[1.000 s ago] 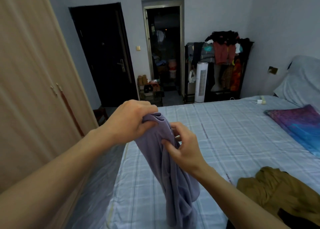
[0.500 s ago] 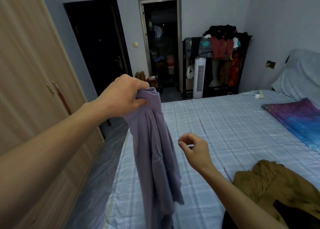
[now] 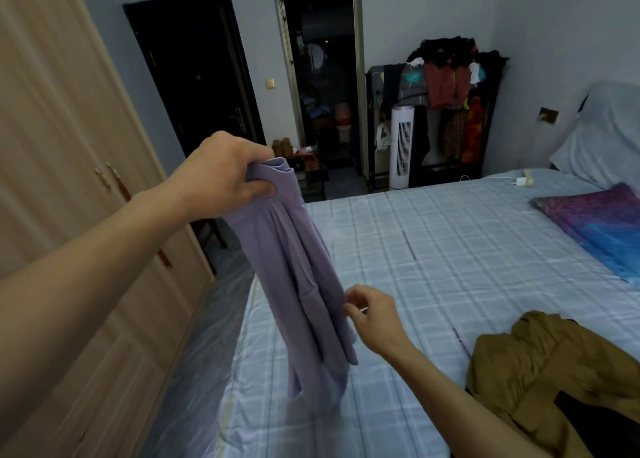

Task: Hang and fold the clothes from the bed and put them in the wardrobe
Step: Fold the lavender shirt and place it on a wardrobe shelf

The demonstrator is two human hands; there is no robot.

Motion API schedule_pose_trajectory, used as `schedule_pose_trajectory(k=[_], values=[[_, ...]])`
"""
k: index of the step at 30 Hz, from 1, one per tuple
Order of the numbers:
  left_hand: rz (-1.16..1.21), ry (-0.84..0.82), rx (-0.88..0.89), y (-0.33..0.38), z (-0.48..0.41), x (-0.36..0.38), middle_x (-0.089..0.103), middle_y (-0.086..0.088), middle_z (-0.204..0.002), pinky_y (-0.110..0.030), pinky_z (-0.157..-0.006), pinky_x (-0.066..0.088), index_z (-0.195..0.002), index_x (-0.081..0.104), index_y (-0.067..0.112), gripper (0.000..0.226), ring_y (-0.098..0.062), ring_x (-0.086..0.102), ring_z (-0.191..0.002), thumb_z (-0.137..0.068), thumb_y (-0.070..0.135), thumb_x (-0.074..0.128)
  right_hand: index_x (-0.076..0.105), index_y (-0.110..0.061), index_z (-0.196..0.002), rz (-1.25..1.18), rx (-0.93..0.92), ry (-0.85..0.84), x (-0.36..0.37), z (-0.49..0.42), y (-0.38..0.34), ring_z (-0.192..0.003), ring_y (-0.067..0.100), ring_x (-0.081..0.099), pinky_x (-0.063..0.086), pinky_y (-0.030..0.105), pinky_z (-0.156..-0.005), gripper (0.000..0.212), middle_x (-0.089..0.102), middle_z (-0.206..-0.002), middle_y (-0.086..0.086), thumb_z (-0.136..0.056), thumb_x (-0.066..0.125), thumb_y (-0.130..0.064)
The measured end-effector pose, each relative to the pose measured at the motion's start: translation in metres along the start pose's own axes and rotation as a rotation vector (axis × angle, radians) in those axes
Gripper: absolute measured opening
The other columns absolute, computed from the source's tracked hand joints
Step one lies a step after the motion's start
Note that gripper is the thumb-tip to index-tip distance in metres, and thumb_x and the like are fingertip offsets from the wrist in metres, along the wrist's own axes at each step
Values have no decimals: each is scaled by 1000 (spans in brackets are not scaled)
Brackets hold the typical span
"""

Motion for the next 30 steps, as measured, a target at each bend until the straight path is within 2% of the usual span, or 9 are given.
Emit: schedule_pose_trajectory(k=[4,8,11,14,17,20,24,26,30], values=[[-33,10,-23,-23,11,0,45,8,-57,-35,-55,40,-69,53,13,29,-13,46,-55,-78,13,80,62,-19,-80,-23,9,119,-24,-10,4,-76,8,60,47,20,-67,16,64,-78,-3,-88,63,-5],[-21,28,-50,-32,13,5,44,12,-56,-32,-54,35,-69,53,15,29,-2,44,-55,-79,13,80,59,-17,-86,-79,-27,131,-41,-13,1,-65,4,56,42,16,-62,14,60,-70,-6,-95,57,-7],[-3,32,-53,-30,9,8,46,9,-56,-32,-54,33,-69,54,13,27,-5,45,-55,-79,14,79,57,-17,-90,-70,-77,144,-44,-6,-2,-63,8,56,41,15,-60,11,59,-68,-3,-97,57,-9],[3,38,-42,-28,5,9,44,9,-55,-32,-54,33,-67,49,16,33,-6,43,-54,-79,14,79,60,-19,-94,-140,-99,96,-41,4,-1,-58,6,56,42,17,-58,9,61,-68,-4,-93,67,-25],[-9,42,-36,-29,4,12,45,7,-56,-34,-55,37,-69,52,14,29,-11,45,-55,-80,16,79,62,-17,-95,-62,-225,-17,-34,18,-1,-69,9,61,47,23,-64,40,64,-78,-9,-77,78,-49],[-17,46,-40,-30,2,17,49,2,-58,-38,-56,42,-71,55,12,25,-19,49,-57,-80,17,77,55,-23,-96,133,-447,-86,-10,37,-4,-73,15,57,47,27,-65,31,54,-87,-11,-77,77,-32],[-29,37,-45,-32,0,26,52,1,-61,-40,-57,44,-70,54,14,25,-19,52,-59,-81,19,77,48,-22,-87,309,-666,-51,21,59,-17,-58,23,51,42,31,-46,15,47,-83,-2,-85,61,-15],[-31,35,-57,-34,1,30,54,1,-63,-42,-59,45,-73,57,15,22,-19,54,-61,-81,19,77,47,-21,-87,331,-690,-44,30,65,-22,-55,22,49,40,30,-44,12,49,-79,1,-88,57,-17],[-47,74,-42,-36,3,32,55,1,-66,-43,-60,46,-76,60,15,18,-21,53,-63,-80,17,77,35,-25,-81,274,-600,-131,43,65,-25,-59,18,43,33,28,-49,27,46,-79,-1,-87,60,-17]])
Point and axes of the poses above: each hand's wrist, its own z-axis away from the middle knuckle, its own x-axis out of the palm, y = z × x, the point moved 4 cm from there along -z, towards the middle knuckle
